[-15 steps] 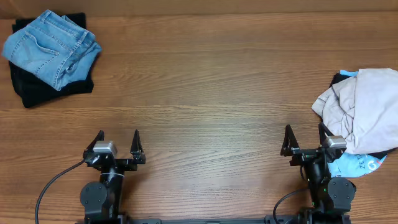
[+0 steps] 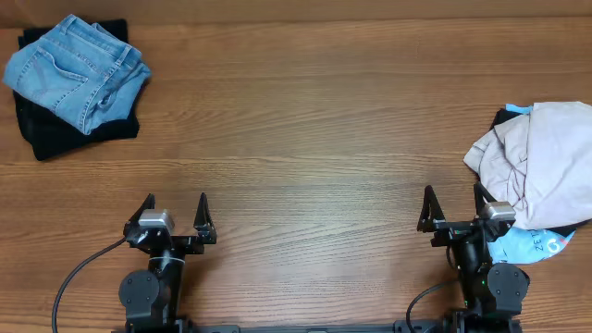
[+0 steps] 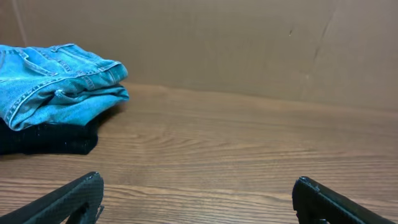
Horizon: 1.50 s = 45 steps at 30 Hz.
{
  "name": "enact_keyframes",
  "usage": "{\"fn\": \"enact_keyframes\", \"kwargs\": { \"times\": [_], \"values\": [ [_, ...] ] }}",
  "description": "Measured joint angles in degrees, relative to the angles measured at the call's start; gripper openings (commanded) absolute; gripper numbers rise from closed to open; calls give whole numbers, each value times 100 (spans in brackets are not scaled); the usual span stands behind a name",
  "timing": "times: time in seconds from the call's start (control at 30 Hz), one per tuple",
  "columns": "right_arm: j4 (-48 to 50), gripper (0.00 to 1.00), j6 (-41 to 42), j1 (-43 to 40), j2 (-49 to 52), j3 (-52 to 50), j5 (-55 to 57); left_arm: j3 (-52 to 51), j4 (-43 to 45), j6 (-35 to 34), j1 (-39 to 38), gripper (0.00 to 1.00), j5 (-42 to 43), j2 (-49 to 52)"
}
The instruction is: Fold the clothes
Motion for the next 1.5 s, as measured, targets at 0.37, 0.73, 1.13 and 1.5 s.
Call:
{"fn": "enact_keyframes", "kwargs": {
  "times": [0.37,0.73,1.13,1.5],
  "values": [
    [-2,100,0,0,0,0,0,0,0,0,0,100,0,0],
    [-2,100,0,0,0,0,0,0,0,0,0,100,0,2],
    [-2,100,0,0,0,0,-2,0,0,0,0,100,0,0],
    [1226,100,1458,0,4,0,-2149,0,2,0,0,100,0,-2]
  ]
}}
